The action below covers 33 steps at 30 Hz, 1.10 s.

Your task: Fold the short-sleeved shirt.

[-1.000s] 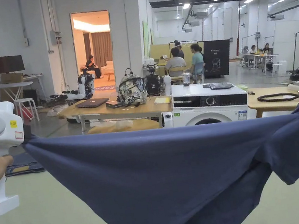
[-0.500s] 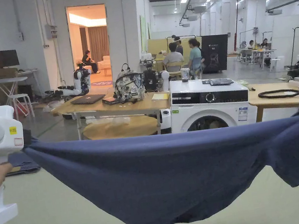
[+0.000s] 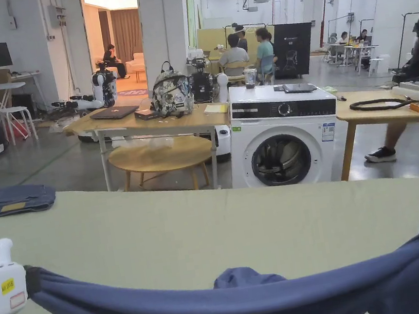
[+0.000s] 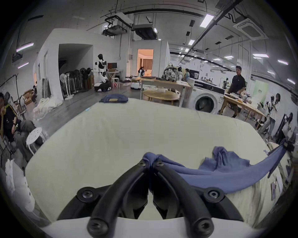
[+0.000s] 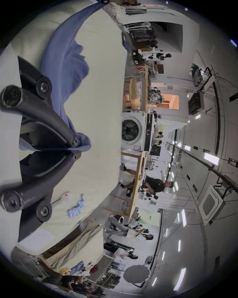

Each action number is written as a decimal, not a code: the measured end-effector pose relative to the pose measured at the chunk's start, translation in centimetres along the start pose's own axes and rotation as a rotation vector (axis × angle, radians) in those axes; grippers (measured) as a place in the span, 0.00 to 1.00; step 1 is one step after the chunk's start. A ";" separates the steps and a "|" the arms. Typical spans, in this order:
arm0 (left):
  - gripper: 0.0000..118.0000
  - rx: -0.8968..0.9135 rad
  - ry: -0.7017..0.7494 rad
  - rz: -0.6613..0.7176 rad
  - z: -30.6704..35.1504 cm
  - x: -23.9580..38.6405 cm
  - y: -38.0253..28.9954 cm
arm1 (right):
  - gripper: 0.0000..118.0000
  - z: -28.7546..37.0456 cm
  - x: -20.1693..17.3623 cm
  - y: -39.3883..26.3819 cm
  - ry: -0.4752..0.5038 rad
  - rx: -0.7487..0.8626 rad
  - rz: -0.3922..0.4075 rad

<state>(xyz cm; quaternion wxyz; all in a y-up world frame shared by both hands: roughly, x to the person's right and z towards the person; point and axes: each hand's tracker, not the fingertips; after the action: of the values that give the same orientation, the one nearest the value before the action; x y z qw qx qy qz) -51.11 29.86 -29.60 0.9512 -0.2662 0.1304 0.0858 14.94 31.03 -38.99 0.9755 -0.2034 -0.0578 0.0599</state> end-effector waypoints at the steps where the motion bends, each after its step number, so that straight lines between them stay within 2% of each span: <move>1: 0.00 -0.009 0.001 0.006 0.5 -0.3 -1.2 | 0.00 0.5 0.2 -1.1 0.004 -0.016 0.004; 6: 0.00 -0.042 -0.005 0.001 1.8 -2.8 -6.0 | 0.00 3.5 0.5 -6.0 0.000 -0.059 0.041; 14: 0.00 -0.182 0.005 -0.032 1.9 -3.9 -13.1 | 0.00 4.5 1.1 -12.7 0.012 -0.168 0.016; 20: 0.00 -0.245 0.039 -0.048 0.9 -2.9 -15.1 | 0.02 4.2 -0.2 -15.1 0.014 -0.184 0.018; 22: 0.10 -0.211 0.057 -0.072 1.0 -2.5 -15.1 | 0.15 4.5 -1.0 -15.2 -0.004 -0.162 0.032; 23: 0.17 -0.185 0.068 -0.084 1.3 -2.3 -15.1 | 0.26 4.7 -1.3 -15.2 -0.006 -0.153 0.037; 24: 0.23 -0.145 0.071 -0.097 1.8 -1.8 -15.0 | 0.43 5.2 -1.6 -15.0 -0.002 -0.139 0.036; 25: 0.27 -0.121 0.066 -0.100 2.3 -1.4 -14.9 | 0.50 5.5 -2.1 -14.8 0.001 -0.126 0.033; 26: 0.33 -0.107 0.062 -0.100 2.9 -0.7 -14.8 | 0.51 5.9 -2.6 -14.6 0.001 -0.111 0.032; 27: 0.35 -0.092 0.061 -0.104 3.5 0.1 -14.7 | 0.51 6.3 -3.2 -14.3 0.005 -0.085 0.030; 33: 0.35 0.046 0.055 -0.142 5.6 4.6 -13.7 | 0.51 8.9 -7.2 -12.2 0.086 0.025 -0.012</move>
<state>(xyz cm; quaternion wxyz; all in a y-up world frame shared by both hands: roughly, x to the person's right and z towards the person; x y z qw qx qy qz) -42.38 21.72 -19.73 0.9569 -0.2549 0.1393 0.0077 7.80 22.36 -26.61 0.9799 -0.1934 -0.0162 0.0457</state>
